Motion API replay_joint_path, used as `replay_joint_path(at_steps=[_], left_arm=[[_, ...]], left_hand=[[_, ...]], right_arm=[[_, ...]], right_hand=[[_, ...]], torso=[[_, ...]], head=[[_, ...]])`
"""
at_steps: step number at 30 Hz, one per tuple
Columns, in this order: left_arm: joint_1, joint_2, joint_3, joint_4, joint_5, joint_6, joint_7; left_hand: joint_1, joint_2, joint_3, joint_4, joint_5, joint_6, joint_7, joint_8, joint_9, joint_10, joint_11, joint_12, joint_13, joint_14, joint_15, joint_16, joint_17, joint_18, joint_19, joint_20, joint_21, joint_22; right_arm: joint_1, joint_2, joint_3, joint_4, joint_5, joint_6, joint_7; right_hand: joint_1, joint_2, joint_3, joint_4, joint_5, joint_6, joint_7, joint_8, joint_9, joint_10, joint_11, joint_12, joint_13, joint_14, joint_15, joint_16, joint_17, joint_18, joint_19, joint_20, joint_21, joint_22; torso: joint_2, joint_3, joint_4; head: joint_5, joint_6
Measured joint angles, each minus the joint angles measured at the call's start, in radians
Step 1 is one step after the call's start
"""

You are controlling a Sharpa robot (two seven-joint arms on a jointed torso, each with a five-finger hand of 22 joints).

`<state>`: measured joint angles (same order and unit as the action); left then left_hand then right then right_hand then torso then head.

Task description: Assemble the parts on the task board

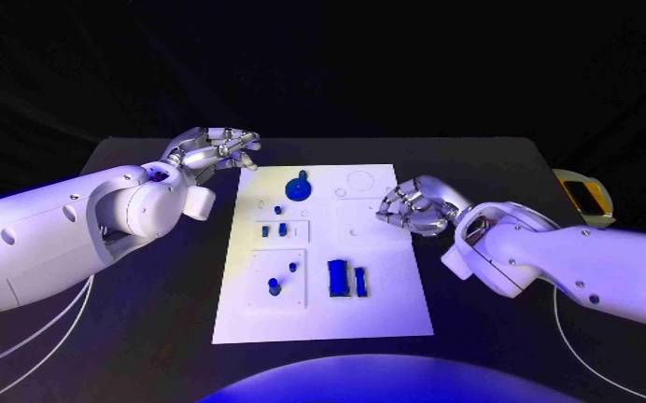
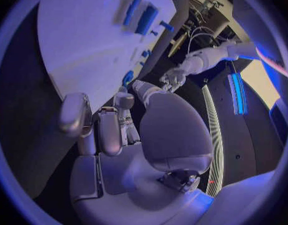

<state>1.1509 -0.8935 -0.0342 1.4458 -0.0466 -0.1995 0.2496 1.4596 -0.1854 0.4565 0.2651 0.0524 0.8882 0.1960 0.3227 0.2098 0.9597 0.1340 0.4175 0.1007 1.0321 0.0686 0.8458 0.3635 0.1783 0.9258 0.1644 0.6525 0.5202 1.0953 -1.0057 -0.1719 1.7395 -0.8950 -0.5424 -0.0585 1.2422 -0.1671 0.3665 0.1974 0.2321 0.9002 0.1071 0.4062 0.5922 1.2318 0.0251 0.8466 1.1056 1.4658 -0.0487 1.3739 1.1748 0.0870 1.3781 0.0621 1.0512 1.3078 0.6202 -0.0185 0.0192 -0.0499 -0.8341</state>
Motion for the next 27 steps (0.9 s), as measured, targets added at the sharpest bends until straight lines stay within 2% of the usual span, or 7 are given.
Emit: replay_joint_path(at_steps=[2,4,11,14,19,25,27], left_arm=[[-0.002,0.01,-0.002,-0.012,0.003,-0.001,0.014],[-0.003,0.021,-0.003,-0.027,0.01,-0.003,0.028],[-0.013,0.081,-0.005,-0.114,0.057,-0.025,0.101],[-0.016,0.119,-0.005,-0.171,0.082,-0.046,0.133],[-0.02,0.17,-0.004,-0.25,0.113,-0.086,0.175],[-0.027,0.215,-0.004,-0.316,0.136,-0.118,0.205],[-0.028,0.216,-0.004,-0.317,0.136,-0.12,0.206]], left_hand=[[0.0,0.0,-0.004,0.004,0.0,0.0,0.0,0.0,0.0,0.0,0.0,0.006,0.0,-0.008,0.0,-0.004,0.0,0.0,-0.002,0.002,-0.011,-0.005],[0.0,0.0,-0.008,0.014,0.0,-0.009,0.002,-0.004,0.0,0.0,0.0,0.003,-0.004,-0.045,0.008,-0.03,-0.005,0.0,-0.036,0.014,-0.053,-0.028],[-0.004,0.004,-0.04,0.021,0.0,-0.046,-0.007,-0.027,-0.016,-0.013,0.014,-0.125,-0.037,-0.066,0.026,-0.051,-0.021,0.0,-0.169,0.09,-0.318,-0.193],[-0.009,0.009,-0.055,0.022,0.0,-0.063,-0.012,-0.042,-0.029,-0.032,0.031,-0.186,-0.038,-0.124,0.046,-0.098,-0.054,0.0,-0.21,0.116,-0.409,-0.253],[-0.004,0.017,-0.077,0.019,0.0,-0.079,-0.021,-0.079,-0.046,-0.07,0.02,-0.261,-0.038,-0.164,0.042,-0.138,-0.106,0.0,-0.231,0.127,-0.489,-0.31],[0.001,0.023,-0.083,0.019,0.0,-0.079,-0.021,-0.081,-0.049,-0.077,0.02,-0.29,-0.038,-0.171,0.042,-0.139,-0.126,0.0,-0.231,0.127,-0.509,-0.33],[-0.065,0.06,-0.147,-0.026,-0.006,-0.205,-0.045,-0.124,-0.076,-0.219,-0.003,-0.314,-0.048,-0.311,0.026,-0.255,-0.165,-0.035,-0.34,0.082,-0.535,-0.361]], right_arm=[[0.015,0.022,0.002,-0.062,0.118,-0.006,0.084],[0.026,0.052,0.004,-0.127,0.22,-0.005,0.152],[0.045,0.187,0.018,-0.377,0.54,0.036,0.352],[0.046,0.245,0.023,-0.487,0.635,0.073,0.407],[0.047,0.303,0.028,-0.604,0.739,0.131,0.465],[0.04,0.343,0.031,-0.68,0.804,0.197,0.501],[0.039,0.344,0.031,-0.68,0.806,0.199,0.502]], right_hand=[[0.015,0.003,0.012,-0.014,-0.024,-0.019,0.011,-0.012,-0.004,-0.087,0.011,-0.135,-0.094,-0.038,0.015,-0.065,-0.098,0.036,-0.069,0.008,-0.165,0.0],[0.038,0.009,0.038,-0.03,-0.06,-0.067,0.038,-0.051,-0.027,-0.169,0.038,-0.244,-0.185,-0.165,0.04,-0.246,-0.334,0.078,-0.22,0.029,-0.485,-0.075],[0.041,0.005,0.14,-0.046,-0.121,-0.08,0.088,-0.124,-0.113,-0.278,0.106,-0.569,-0.585,-0.486,0.128,-0.718,-0.672,0.083,-0.428,0.114,-0.839,-0.333],[0.04,0.006,0.156,-0.061,-0.126,-0.077,0.092,-0.152,-0.141,-0.286,0.127,-0.639,-0.699,-0.533,0.156,-0.868,-0.756,0.083,-0.465,0.147,-0.926,-0.432],[0.013,0.033,0.142,-0.101,-0.126,-0.059,0.106,-0.198,-0.187,-0.262,0.142,-0.72,-0.873,-0.514,0.177,-1.032,-0.863,0.083,-0.484,0.181,-0.985,-0.615],[-0.005,0.051,0.133,-0.116,-0.126,-0.036,0.109,-0.215,-0.216,-0.216,0.142,-0.754,-0.963,-0.459,0.178,-1.089,-0.916,0.083,-0.511,0.186,-0.985,-0.749],[-0.062,0.078,0.055,-0.134,-0.144,-0.163,0.077,-0.25,-0.278,-0.256,0.115,-0.772,-0.992,-0.498,0.156,-1.138,-0.96,0.074,-0.641,0.148,-0.997,-0.848]], torso=[[-0.007,-0.0025,-0.0001],[-0.013,-0.0048,-0.0001],[-0.032,-0.0086,-0.0039],[-0.041,-0.0081,-0.0034],[-0.054,-0.0056,0.0017],[-0.061,0.0011,0.0071],[-0.061,0.0017,0.0077]], head=[[-0.003,0.009],[-0.005,0.021],[-0.013,0.089],[-0.016,0.12],[-0.018,0.157],[-0.009,0.179],[-0.009,0.18]])
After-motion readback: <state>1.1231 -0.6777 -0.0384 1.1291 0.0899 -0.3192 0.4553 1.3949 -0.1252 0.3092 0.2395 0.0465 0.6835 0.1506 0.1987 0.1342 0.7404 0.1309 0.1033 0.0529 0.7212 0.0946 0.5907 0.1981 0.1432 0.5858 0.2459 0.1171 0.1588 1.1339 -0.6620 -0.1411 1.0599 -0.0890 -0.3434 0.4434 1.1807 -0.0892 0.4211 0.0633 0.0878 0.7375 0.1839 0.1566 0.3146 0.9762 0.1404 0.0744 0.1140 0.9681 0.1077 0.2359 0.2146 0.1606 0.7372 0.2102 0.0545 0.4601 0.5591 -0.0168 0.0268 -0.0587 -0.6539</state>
